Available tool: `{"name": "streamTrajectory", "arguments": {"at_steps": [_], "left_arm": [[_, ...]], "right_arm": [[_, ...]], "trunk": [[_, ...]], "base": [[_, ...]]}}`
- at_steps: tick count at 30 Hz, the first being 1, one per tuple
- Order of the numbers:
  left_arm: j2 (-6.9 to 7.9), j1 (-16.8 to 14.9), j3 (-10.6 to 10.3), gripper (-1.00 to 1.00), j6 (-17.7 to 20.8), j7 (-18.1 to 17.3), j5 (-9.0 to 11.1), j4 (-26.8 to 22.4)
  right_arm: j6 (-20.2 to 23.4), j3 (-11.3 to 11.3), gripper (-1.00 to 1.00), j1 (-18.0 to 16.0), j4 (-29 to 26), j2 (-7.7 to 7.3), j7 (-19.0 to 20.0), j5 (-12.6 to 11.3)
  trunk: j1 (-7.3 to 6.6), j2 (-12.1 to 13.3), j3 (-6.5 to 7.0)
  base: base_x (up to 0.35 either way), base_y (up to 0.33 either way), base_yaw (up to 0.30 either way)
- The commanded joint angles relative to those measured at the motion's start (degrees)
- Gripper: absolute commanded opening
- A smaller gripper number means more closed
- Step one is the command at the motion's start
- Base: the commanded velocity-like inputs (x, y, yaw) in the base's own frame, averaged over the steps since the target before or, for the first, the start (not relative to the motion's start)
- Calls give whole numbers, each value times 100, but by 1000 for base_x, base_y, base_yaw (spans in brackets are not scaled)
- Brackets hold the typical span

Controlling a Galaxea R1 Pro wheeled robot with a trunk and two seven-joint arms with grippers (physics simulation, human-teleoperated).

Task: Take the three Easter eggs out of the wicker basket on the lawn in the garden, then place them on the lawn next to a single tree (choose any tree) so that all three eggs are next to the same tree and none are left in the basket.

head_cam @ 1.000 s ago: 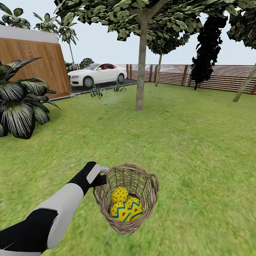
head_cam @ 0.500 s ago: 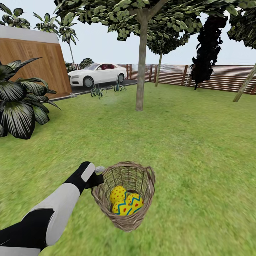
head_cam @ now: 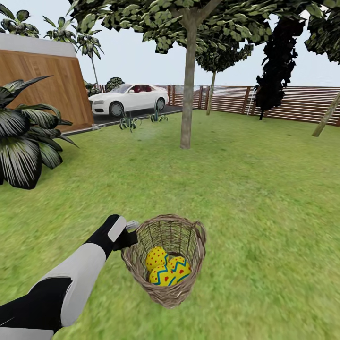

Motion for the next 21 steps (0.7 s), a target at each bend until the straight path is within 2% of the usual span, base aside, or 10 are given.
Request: {"name": "streamTrajectory", "arguments": {"at_steps": [1, 21], "left_arm": [[-6, -5, 42, -100, -7, 48, 101, -8], [3, -5, 34, -100, -7, 48, 93, -8]], "right_arm": [[-38, -48, 100, -11, 25, -6, 6, 46], [-40, -48, 100, -10, 21, -7, 6, 46]], "trunk": [[7, -12, -12], [7, -12, -12]], "base": [[339, 0, 0], [339, 0, 0]]}}
